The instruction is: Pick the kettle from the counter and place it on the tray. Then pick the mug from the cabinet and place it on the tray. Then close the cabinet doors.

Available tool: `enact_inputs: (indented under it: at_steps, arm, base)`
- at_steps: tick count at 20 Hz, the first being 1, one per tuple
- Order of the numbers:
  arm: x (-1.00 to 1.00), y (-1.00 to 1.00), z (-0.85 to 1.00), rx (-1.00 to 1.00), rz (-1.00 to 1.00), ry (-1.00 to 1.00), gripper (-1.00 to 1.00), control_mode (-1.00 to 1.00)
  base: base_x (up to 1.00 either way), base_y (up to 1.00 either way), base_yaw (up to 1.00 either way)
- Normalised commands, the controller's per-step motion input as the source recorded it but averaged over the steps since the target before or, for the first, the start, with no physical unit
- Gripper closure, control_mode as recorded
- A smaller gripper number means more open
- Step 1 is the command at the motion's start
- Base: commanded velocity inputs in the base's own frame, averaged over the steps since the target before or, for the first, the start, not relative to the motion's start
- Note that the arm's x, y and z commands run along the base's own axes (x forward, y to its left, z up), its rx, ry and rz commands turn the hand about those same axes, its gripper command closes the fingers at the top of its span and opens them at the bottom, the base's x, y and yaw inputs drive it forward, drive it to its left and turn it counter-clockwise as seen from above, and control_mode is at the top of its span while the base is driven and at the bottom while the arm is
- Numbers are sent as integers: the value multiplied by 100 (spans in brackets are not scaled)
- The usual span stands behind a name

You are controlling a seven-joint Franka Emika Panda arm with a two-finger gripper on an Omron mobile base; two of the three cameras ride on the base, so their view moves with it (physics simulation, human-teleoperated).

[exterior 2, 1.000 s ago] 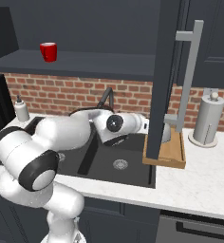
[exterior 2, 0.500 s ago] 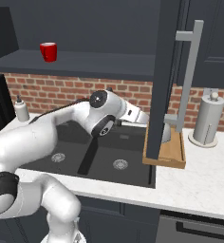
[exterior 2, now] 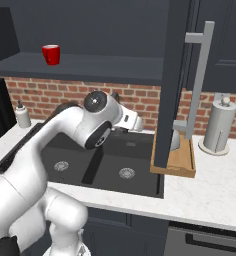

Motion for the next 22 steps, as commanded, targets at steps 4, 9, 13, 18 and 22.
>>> enact_inputs:
  at_steps: [4, 9, 13, 18, 22]
  arm:
    - [-71, 46, 11, 0, 14, -1, -100, -100]
    - [-53, 50, 31, 0, 2, 2, -100, -100]
    - [-47, 49, 39, 0, 0, 1, -100, -100]
    - [-46, 49, 38, 0, 1, 0, -100, -100]
    - [-37, 52, 37, 0, 12, -6, -100, -100]
  base:
    - [0, 0, 0]
    - [0, 0, 0]
    - [0, 0, 0]
    - [0, 0, 0]
    - [0, 0, 0]
